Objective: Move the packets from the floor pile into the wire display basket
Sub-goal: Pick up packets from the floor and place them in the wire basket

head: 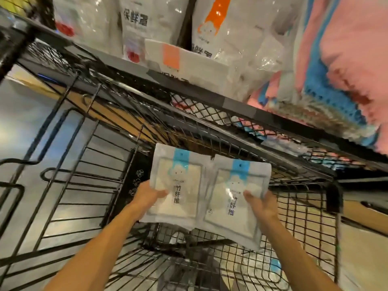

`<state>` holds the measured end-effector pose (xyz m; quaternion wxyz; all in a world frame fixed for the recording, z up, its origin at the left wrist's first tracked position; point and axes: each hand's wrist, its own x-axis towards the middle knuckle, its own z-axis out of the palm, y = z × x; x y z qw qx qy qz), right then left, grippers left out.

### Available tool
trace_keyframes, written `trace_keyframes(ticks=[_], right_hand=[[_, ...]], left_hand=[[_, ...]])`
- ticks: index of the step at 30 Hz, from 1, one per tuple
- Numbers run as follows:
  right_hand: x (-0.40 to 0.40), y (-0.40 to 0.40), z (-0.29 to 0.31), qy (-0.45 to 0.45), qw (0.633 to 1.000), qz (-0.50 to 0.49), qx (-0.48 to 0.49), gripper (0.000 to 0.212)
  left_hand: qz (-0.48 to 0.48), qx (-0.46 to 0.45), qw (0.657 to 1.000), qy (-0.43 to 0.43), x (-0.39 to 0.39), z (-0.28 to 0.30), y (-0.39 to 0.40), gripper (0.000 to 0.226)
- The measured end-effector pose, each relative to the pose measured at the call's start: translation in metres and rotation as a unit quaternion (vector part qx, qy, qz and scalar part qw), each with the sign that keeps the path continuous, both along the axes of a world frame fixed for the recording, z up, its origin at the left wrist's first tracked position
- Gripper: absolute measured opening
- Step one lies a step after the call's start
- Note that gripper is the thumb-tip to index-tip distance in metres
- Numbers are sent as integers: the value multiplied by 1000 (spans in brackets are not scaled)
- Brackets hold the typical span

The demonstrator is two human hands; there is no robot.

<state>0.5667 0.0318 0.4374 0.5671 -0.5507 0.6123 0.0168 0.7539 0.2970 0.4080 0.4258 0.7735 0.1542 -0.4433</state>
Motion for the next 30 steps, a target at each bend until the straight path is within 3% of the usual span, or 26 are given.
trace_keyframes(ticks=[2, 6, 9, 13, 15, 18, 21, 24, 30], right_hand=[[1, 2, -13, 11, 1000, 0, -23, 33], [2, 7, -23, 5, 998, 24, -58, 40], [5, 10, -31, 12, 995, 36, -91, 45], [1, 22, -43, 51, 988, 46, -136, 52], [1, 27, -42, 87, 975, 72, -193, 57], [3, 23, -44, 190, 937, 159, -248, 88], [0, 15, -34, 231, 904, 239, -269, 105], [-6, 7, -16, 226, 862, 332, -308, 97], [-11, 2, 53, 210, 814, 412, -352, 89]], left_hand=[[-36, 21, 998, -48, 1, -6, -8, 44], [-94, 57, 982, -155, -6, -22, -13, 83], [-172, 119, 953, -219, -17, -32, -16, 92], [-290, 232, 879, -300, -31, -38, -22, 94], [-347, 279, 834, -326, -33, -38, -22, 80], [-420, 325, 776, -340, -34, -34, -22, 66], [-429, 314, 768, -358, -33, -23, -25, 64], [-414, 288, 766, -398, -30, 1, -31, 62], [-429, 274, 749, -423, -31, 71, -45, 70]])
